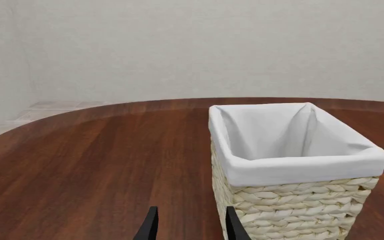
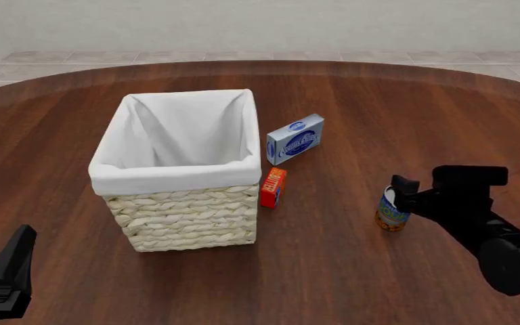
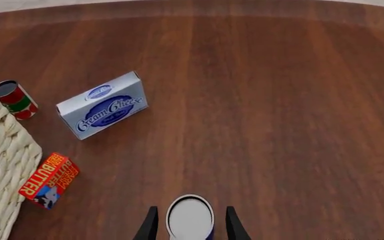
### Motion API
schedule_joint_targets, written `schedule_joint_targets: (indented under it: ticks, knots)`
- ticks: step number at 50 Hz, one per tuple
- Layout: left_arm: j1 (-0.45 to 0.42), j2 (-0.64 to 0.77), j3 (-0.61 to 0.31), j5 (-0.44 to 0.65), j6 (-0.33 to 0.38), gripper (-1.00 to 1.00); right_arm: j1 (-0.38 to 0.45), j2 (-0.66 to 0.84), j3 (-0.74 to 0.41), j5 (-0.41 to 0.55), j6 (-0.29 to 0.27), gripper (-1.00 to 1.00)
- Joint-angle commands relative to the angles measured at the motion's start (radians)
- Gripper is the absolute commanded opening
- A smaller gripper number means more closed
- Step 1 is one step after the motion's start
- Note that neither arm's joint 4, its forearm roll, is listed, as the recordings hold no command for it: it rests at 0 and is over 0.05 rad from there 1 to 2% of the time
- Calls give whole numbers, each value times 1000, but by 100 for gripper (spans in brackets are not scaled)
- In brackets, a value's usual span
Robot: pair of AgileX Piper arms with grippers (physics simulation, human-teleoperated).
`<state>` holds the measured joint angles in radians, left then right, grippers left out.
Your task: Pick up the alphabet soup and put it in the basket.
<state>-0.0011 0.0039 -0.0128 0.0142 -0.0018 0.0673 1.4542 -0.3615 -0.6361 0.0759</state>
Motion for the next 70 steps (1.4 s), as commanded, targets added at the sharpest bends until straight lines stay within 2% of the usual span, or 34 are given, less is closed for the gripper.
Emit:
schedule_joint_targets:
  ticks: [1, 70]
  knots:
    - [0, 0, 0, 0, 0, 100, -2, 12, 1, -10, -1, 100]
    - [0, 0, 0, 0, 0, 100, 5, 142, 6, -106, 18, 100]
